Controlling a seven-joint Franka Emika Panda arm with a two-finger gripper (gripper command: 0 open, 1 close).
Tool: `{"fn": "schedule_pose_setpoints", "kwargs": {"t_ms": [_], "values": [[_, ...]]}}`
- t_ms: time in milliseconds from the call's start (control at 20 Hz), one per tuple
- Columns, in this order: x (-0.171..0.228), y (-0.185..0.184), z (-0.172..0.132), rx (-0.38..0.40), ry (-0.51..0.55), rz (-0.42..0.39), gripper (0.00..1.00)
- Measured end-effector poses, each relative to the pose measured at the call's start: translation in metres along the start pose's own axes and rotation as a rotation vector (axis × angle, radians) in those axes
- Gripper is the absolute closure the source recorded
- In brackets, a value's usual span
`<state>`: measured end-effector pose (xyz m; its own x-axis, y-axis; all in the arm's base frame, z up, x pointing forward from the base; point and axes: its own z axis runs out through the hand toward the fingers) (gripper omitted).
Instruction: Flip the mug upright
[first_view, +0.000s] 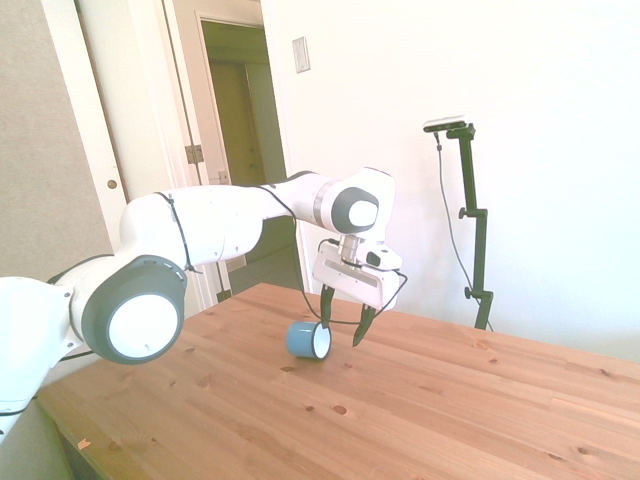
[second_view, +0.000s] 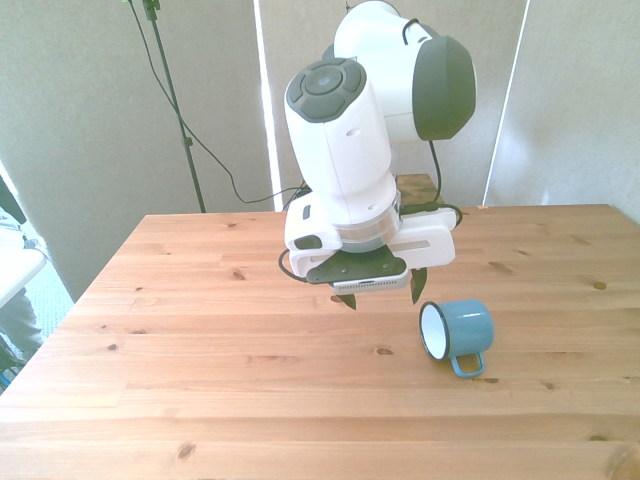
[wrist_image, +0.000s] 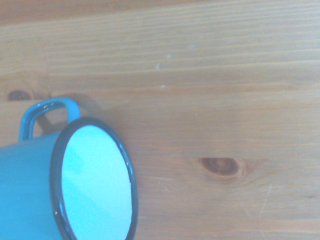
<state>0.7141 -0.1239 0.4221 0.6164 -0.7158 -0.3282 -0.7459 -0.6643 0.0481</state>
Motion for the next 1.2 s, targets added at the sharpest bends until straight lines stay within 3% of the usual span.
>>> {"fn": "schedule_pose_setpoints", "kwargs": {"t_ms": [600,900,1050,1200], "values": [[0.005,0.031,0.012,-0.055,-0.216,-0.338,0.00],[0.002,0.028,0.029,-0.103,-0.292,-0.489,0.00],[0.001,0.014,0.024,-0.107,-0.221,-0.475,0.00],[-0.001,0.010,0.028,-0.111,-0.228,-0.482,0.00]]}}
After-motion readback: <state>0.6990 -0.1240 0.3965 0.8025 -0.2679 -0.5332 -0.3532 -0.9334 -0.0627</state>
